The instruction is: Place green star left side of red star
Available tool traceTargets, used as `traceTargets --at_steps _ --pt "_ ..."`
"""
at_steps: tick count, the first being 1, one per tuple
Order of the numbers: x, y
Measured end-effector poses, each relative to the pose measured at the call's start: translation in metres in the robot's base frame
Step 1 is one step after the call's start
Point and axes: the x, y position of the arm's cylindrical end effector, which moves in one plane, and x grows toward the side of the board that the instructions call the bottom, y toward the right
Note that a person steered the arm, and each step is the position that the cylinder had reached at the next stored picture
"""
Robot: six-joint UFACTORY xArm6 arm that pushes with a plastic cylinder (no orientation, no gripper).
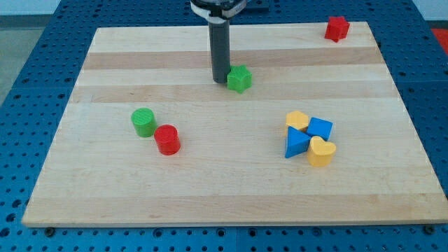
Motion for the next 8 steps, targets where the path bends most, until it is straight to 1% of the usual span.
traceTargets --at_steps 1,2,4,5,6,7,8 --pt "0.017 0.01" --pt "0.012 0.044" --pt "-0.046 0.114" --pt "-0.061 0.141" --pt "-0.049 0.137" --pt "-0.015 0.141" --pt "-0.027 0.175"
